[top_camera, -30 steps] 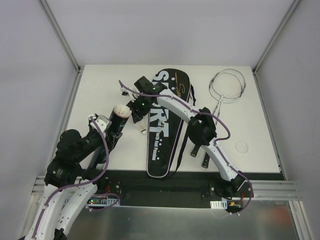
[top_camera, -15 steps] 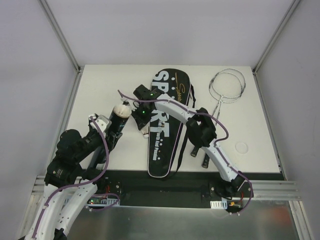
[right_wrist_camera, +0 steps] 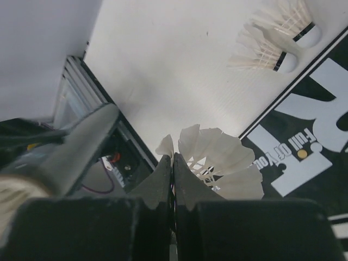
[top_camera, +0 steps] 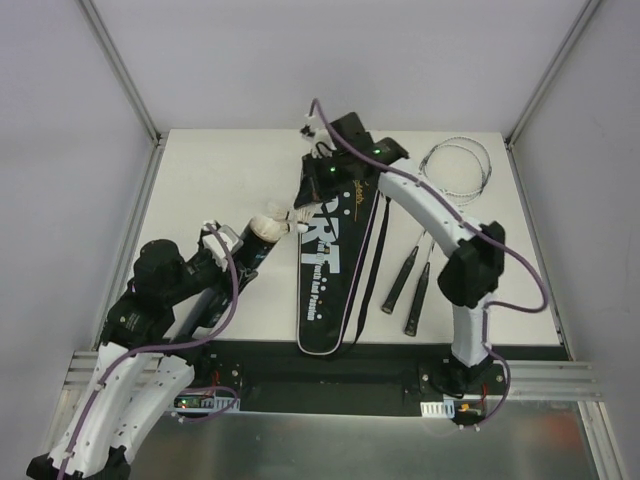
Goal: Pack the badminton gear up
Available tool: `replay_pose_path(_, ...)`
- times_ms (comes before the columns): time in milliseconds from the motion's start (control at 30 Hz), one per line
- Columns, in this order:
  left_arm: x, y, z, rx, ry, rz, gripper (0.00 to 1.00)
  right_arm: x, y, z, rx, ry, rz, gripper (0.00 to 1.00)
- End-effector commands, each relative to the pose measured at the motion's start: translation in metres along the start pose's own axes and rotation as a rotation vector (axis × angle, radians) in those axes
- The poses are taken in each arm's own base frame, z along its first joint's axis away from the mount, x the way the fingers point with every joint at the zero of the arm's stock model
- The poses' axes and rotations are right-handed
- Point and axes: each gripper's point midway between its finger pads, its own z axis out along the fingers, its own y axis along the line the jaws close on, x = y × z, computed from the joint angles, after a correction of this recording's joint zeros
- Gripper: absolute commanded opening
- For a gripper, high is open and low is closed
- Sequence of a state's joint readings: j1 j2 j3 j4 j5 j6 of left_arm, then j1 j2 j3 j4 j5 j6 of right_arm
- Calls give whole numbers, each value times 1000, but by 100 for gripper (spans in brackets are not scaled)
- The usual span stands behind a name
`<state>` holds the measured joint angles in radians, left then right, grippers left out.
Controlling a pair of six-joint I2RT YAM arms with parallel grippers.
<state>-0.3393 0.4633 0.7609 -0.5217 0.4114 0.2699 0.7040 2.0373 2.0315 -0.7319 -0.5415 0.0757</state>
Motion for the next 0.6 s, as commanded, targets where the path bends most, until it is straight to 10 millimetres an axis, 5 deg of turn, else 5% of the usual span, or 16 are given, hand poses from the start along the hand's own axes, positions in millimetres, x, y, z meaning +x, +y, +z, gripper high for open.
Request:
replay_pose_path(0,-5,-16,11,135,-14,33,0,-13,58,-81,-32,-169,46,1)
replay_pose_path(200,-5,-23,16,171,-27,-15,0,-3,96,-121,10,-269,-55,1)
replay_pose_path(567,-1,-33,9,187,-65,-48,0,-12,126,-109,103,-419,-94,0)
